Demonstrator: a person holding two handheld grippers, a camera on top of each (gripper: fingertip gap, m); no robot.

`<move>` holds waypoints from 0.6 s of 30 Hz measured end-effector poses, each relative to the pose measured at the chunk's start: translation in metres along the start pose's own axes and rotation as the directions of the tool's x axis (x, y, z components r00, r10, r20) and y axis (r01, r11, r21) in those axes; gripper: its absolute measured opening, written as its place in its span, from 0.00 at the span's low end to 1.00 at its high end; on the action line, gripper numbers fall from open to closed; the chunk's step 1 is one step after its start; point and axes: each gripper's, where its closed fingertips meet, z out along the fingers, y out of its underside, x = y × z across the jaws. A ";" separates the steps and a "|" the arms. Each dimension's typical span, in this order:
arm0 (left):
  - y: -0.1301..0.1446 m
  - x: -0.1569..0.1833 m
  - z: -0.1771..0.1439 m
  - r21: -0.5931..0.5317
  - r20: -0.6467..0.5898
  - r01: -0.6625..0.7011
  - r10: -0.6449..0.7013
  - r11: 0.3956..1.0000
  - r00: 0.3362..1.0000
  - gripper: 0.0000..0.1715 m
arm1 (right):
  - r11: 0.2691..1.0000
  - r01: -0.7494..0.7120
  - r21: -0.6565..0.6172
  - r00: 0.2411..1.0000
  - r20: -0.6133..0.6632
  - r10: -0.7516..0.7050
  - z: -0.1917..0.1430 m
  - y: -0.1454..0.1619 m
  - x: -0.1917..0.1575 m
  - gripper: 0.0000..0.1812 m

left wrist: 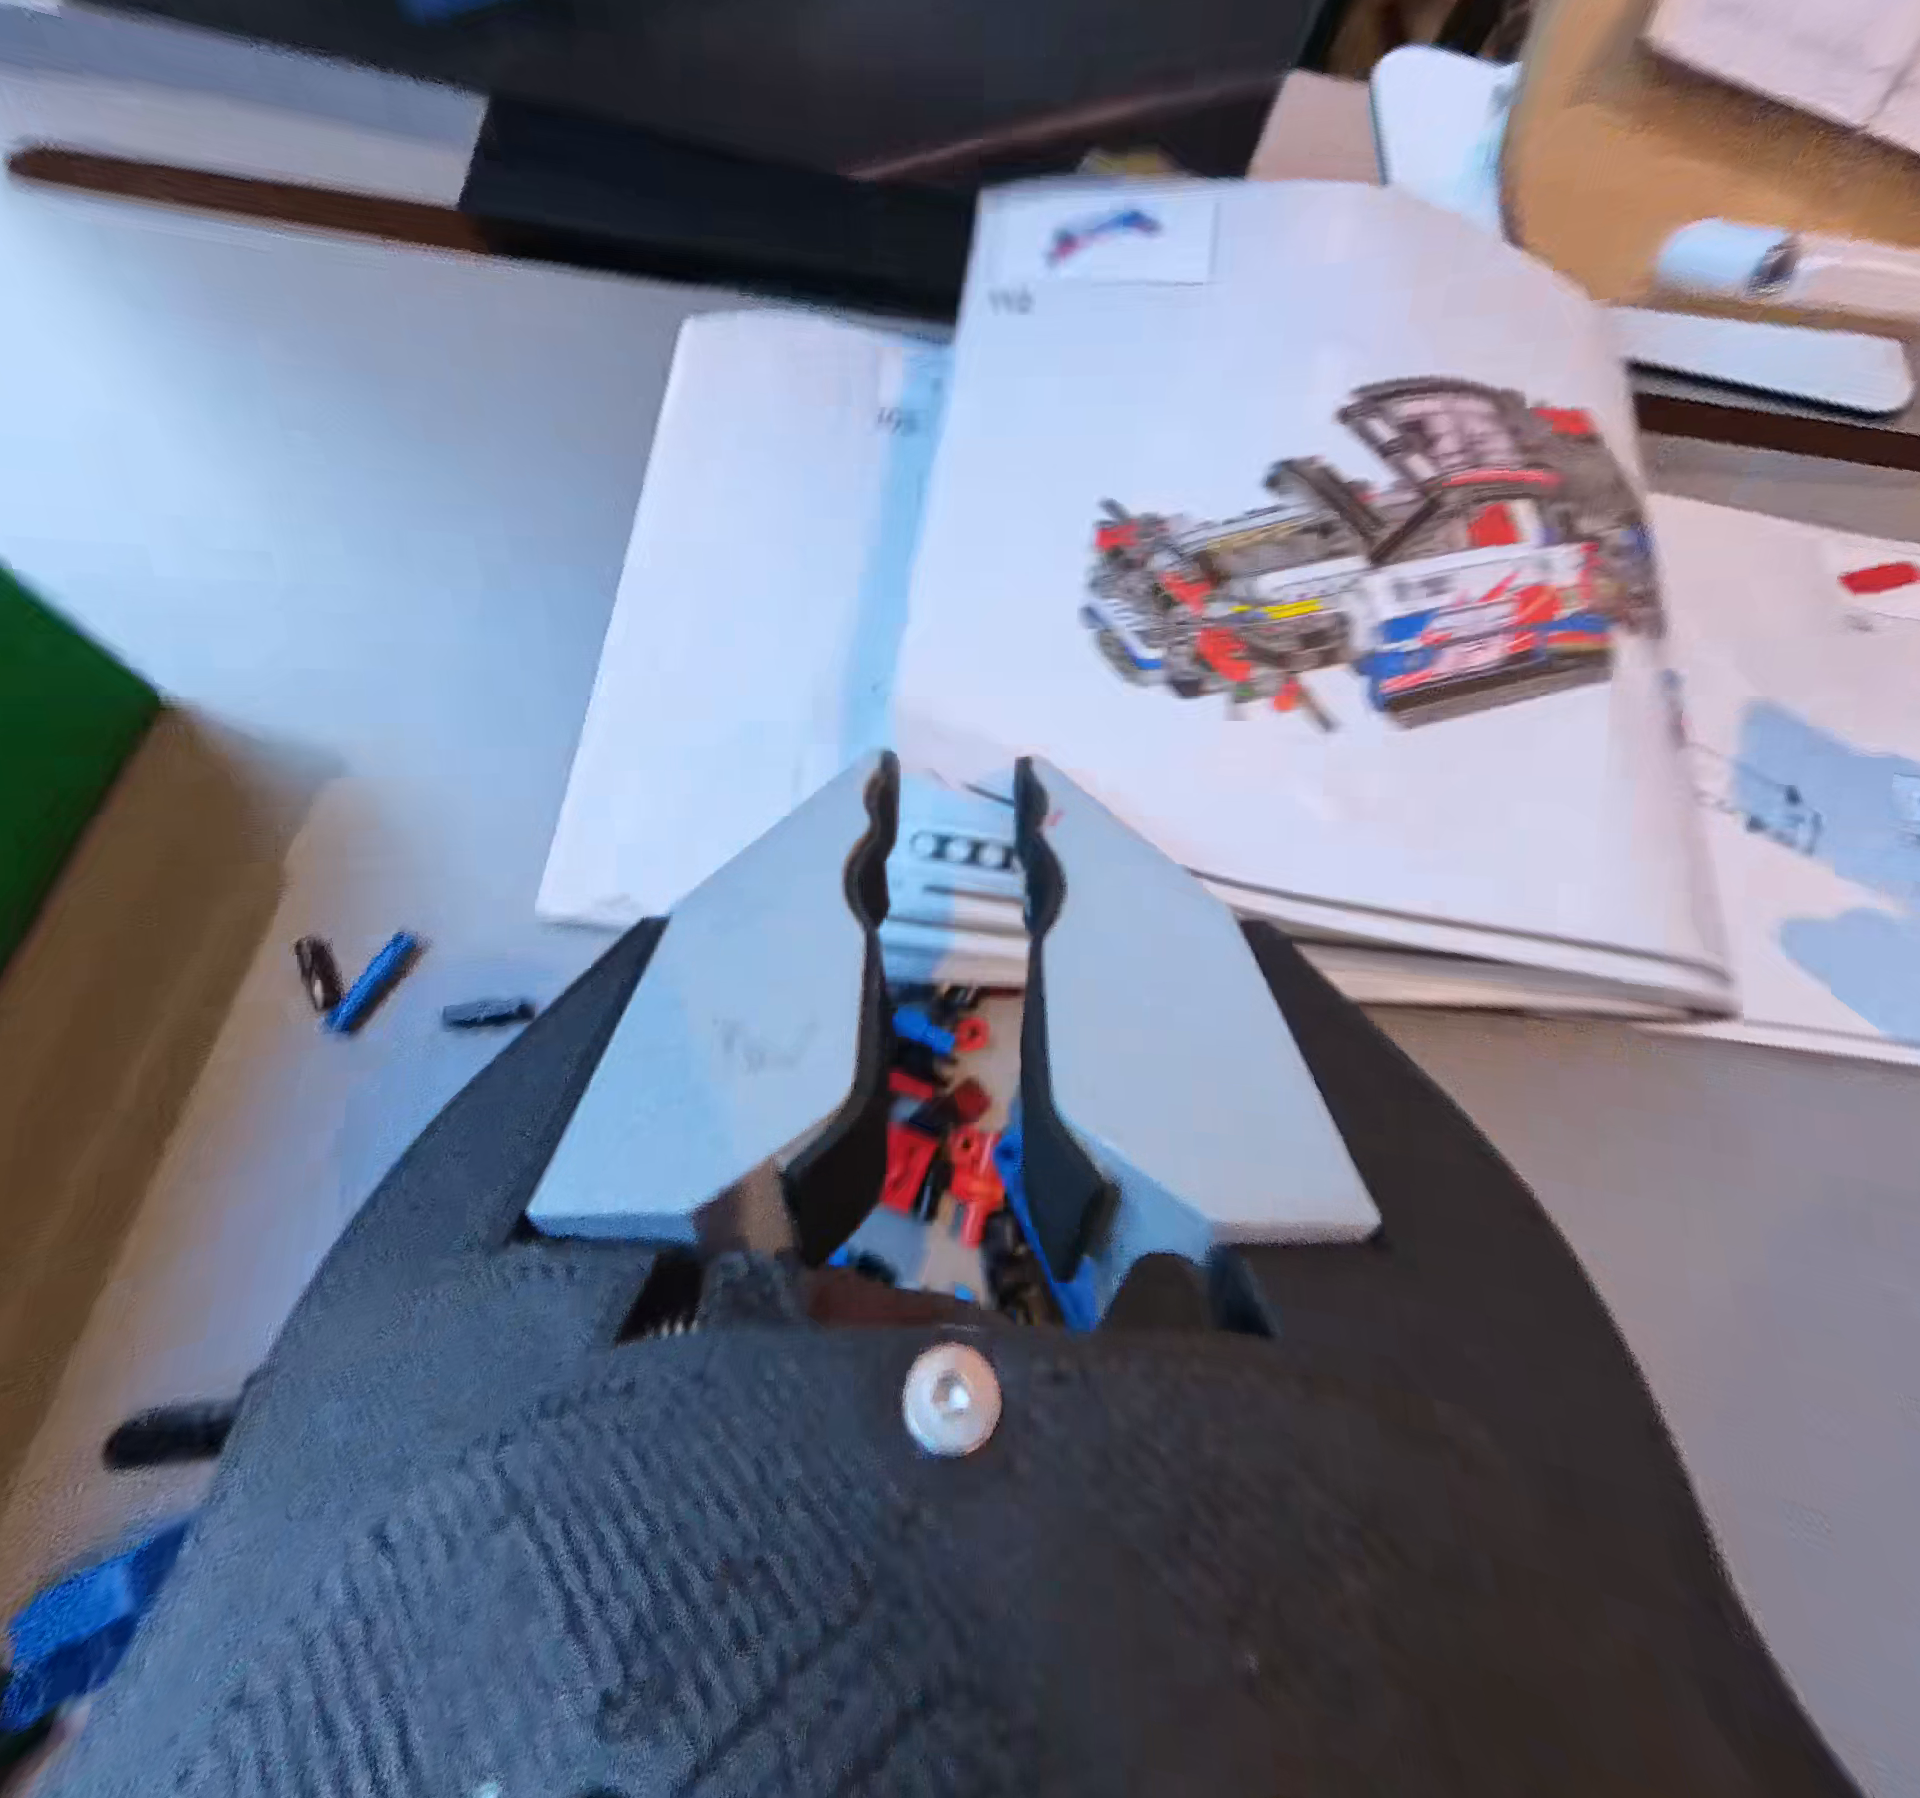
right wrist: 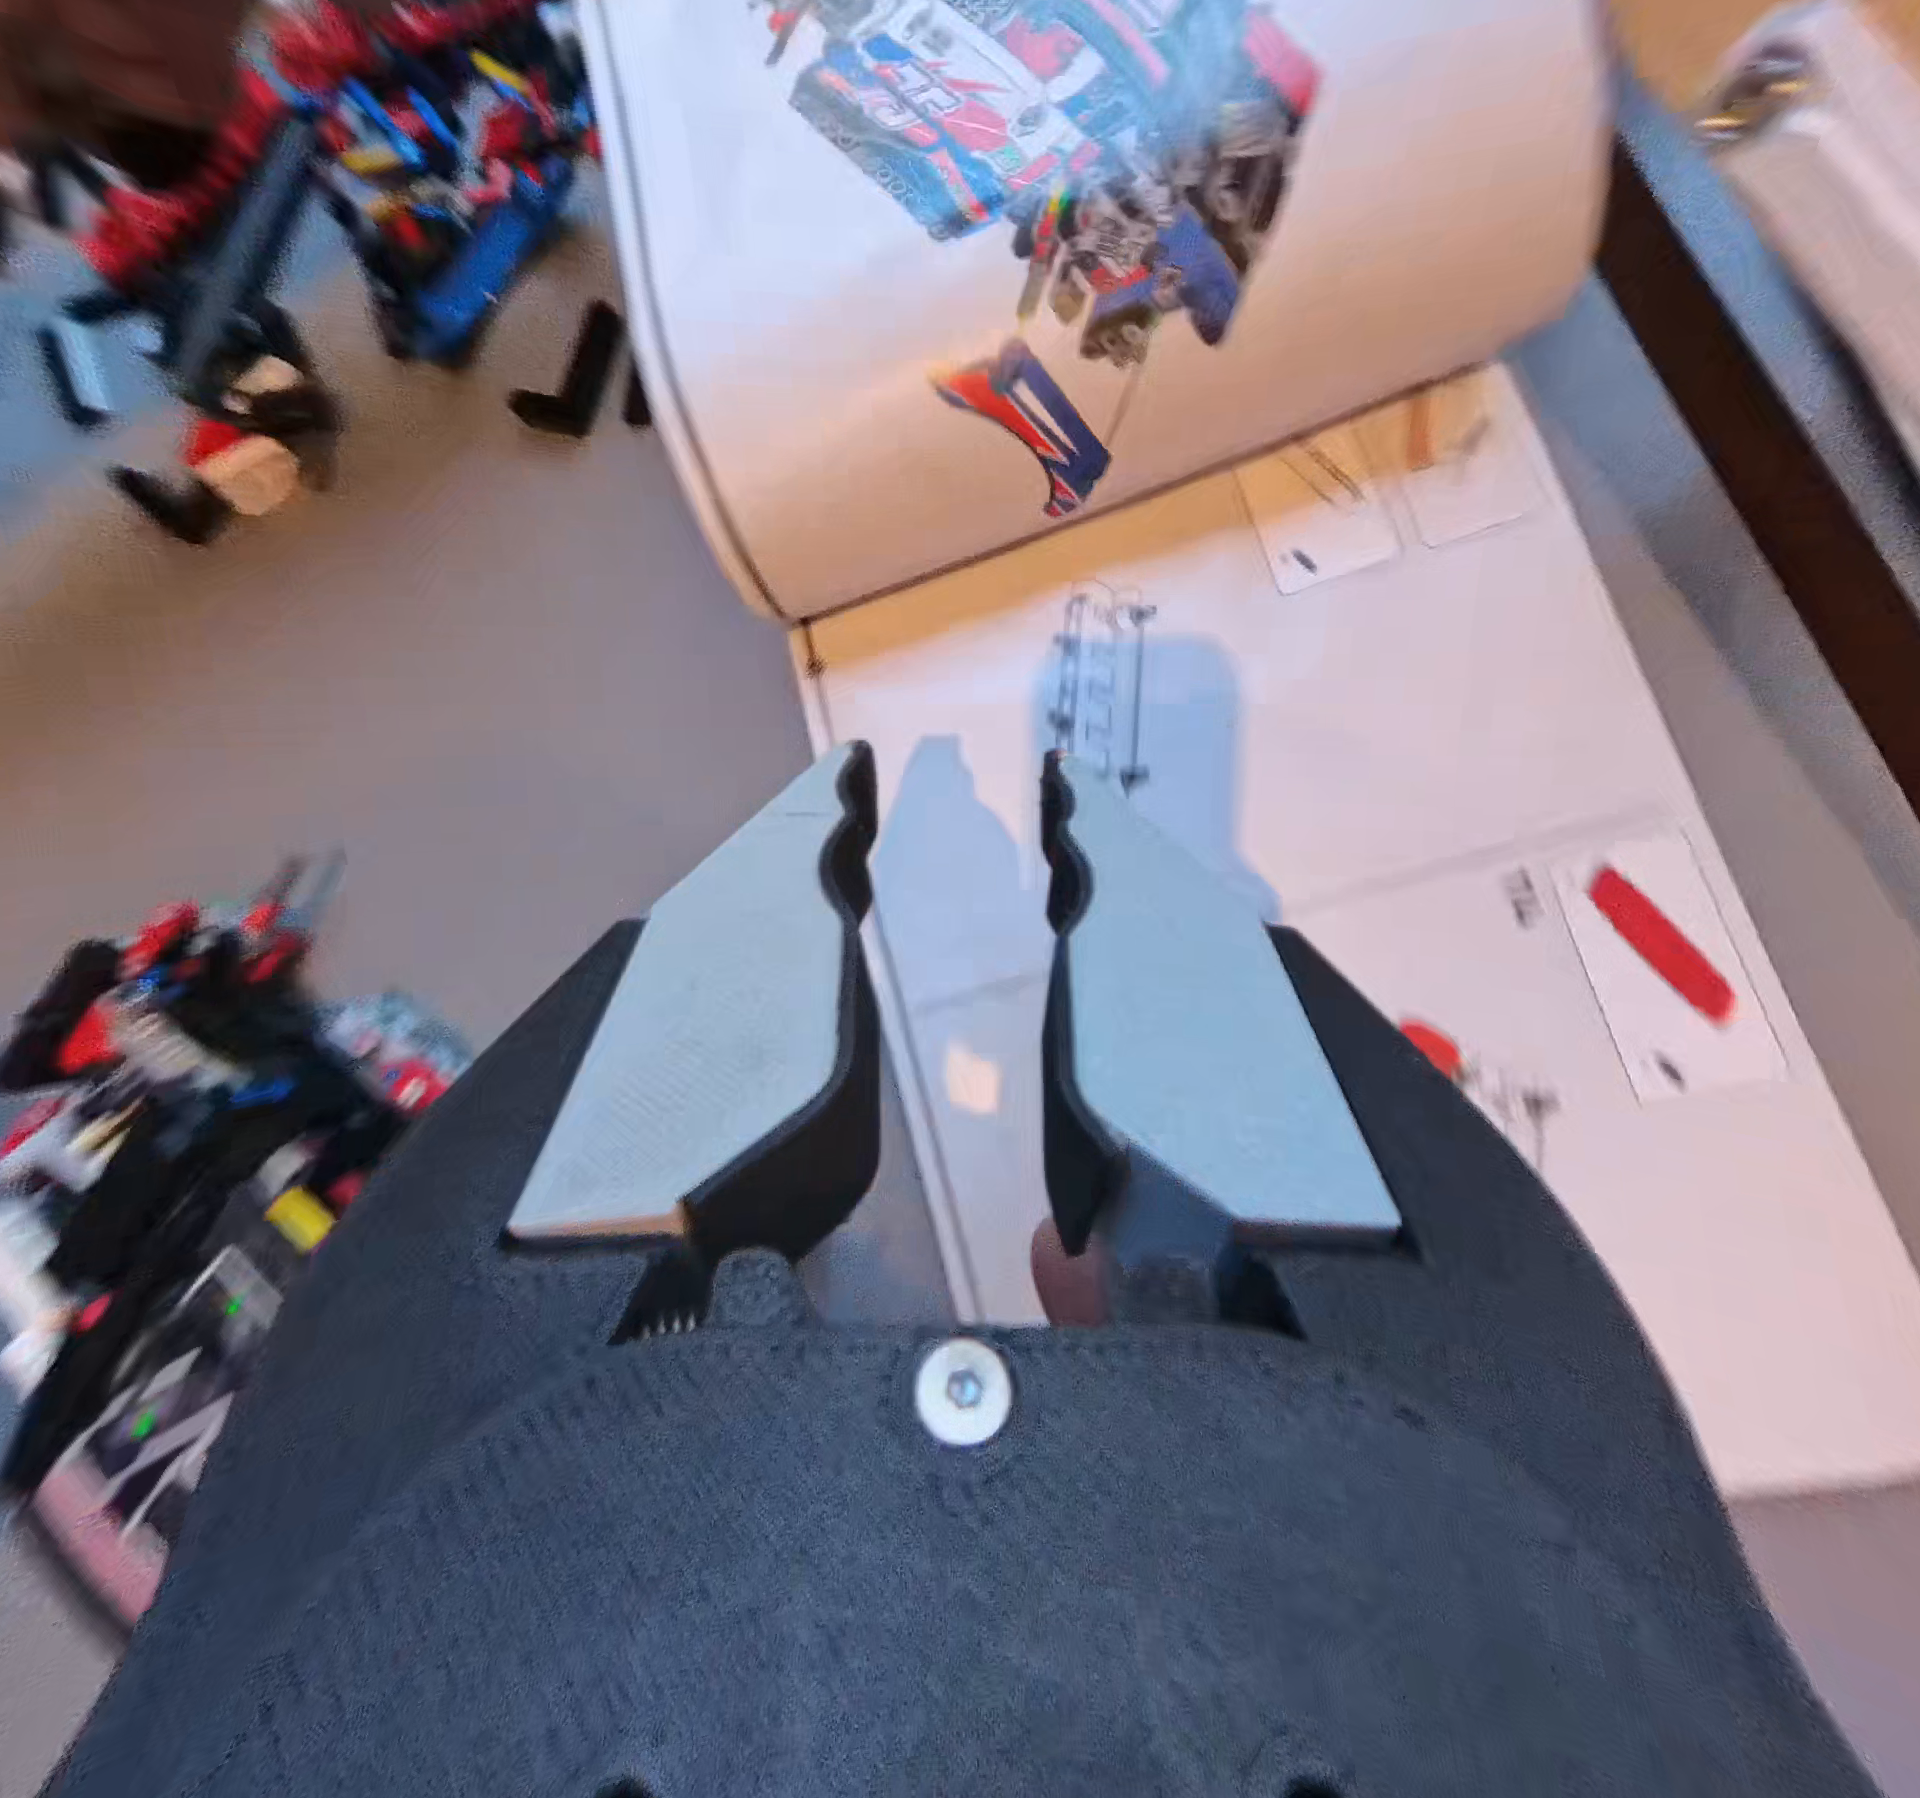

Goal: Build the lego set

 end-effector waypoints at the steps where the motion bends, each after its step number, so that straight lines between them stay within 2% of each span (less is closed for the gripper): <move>1: 0.007 -0.006 -0.002 -0.021 0.001 0.020 -0.020 1.000 1.000 0.14 | 0.999 0.021 -0.044 1.000 -0.021 -0.022 0.019 -0.003 0.001 0.14; 2: 0.012 -0.010 -0.007 -0.027 0.005 0.030 -0.030 0.999 1.000 0.20 | 0.996 0.047 -0.082 0.997 -0.060 -0.052 0.036 -0.009 0.006 0.13; 4: 0.011 -0.004 -0.025 0.038 -0.032 -0.002 0.004 0.999 0.999 0.19 | 0.984 0.075 -0.162 0.982 -0.157 -0.101 0.064 -0.021 0.026 0.07; 6: 0.007 0.003 -0.047 0.097 -0.051 -0.064 0.069 0.993 0.996 0.23 | 0.963 0.095 -0.252 0.984 -0.122 -0.129 0.081 -0.027 0.024 0.03; 8: 0.006 0.017 -0.064 0.121 -0.113 -0.136 0.150 0.983 0.982 0.26 | 0.955 0.164 -0.246 0.971 -0.128 -0.200 0.086 -0.046 0.020 0.04; 10: 0.014 0.031 -0.073 0.092 -0.175 -0.215 0.228 0.972 0.958 0.28 | 0.946 0.238 -0.219 0.950 -0.150 -0.274 0.087 -0.068 0.015 0.04; 12: 0.019 0.043 -0.078 0.095 -0.215 -0.273 0.287 0.957 0.933 0.29 | 0.942 0.258 -0.214 0.946 -0.141 -0.291 0.095 -0.081 0.009 0.02; 15: 0.026 0.057 -0.082 0.131 -0.256 -0.327 0.351 0.936 0.901 0.29 | 0.928 0.193 -0.319 0.963 -0.120 -0.242 0.122 -0.065 0.011 0.02; 18: 0.036 0.065 -0.073 0.123 -0.280 -0.366 0.386 0.922 0.879 0.29 | 0.929 0.235 -0.285 0.952 -0.125 -0.279 0.135 -0.067 0.008 0.00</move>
